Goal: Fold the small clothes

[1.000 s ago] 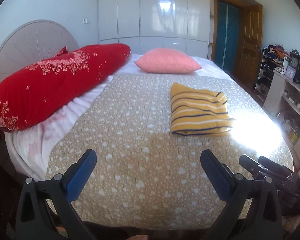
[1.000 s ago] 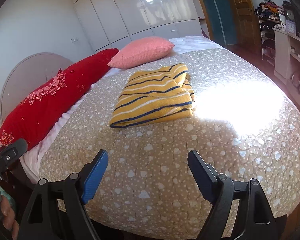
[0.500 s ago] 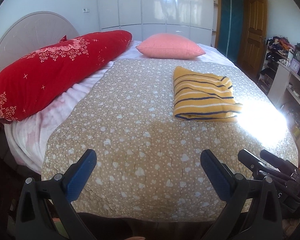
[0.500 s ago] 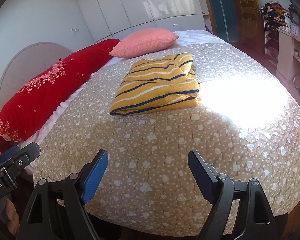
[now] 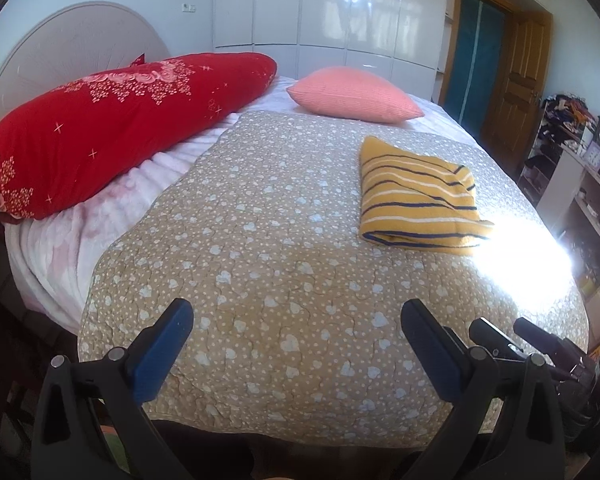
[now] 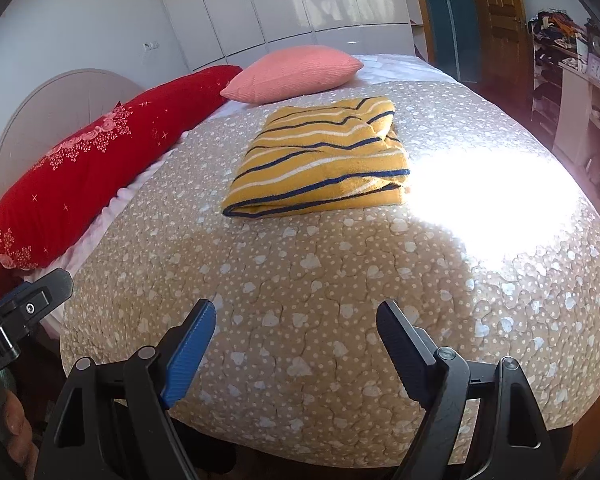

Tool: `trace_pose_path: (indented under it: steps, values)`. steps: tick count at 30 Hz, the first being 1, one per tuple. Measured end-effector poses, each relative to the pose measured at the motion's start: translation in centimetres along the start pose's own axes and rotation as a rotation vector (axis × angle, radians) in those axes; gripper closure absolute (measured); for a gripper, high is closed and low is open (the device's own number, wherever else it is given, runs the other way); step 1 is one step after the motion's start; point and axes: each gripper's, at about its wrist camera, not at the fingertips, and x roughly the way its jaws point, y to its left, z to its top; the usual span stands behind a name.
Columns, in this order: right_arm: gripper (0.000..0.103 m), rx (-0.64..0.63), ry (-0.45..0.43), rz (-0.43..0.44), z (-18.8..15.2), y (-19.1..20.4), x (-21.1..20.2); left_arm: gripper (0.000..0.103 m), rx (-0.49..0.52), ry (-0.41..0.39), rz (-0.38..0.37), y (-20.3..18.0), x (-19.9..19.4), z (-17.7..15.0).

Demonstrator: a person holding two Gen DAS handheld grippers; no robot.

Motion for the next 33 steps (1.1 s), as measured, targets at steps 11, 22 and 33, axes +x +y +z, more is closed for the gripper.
trace_pose_path:
  steps: [11,22,33]
  values:
    - [0.016,-0.055,0.007,-0.026,1.5,2.9,0.6,0.0,-0.127,-0.011,0.0,4.4,-0.1,0.4]
    - [0.016,-0.144,0.033,-0.053,2.1,6.3,1.9,0.0,-0.229,-0.02,0.001,8.3,-0.2,0.4]
    - [0.015,-0.165,0.028,-0.03,1.9,7.5,2.3,0.0,-0.254,-0.015,0.007,9.1,0.0,0.3]
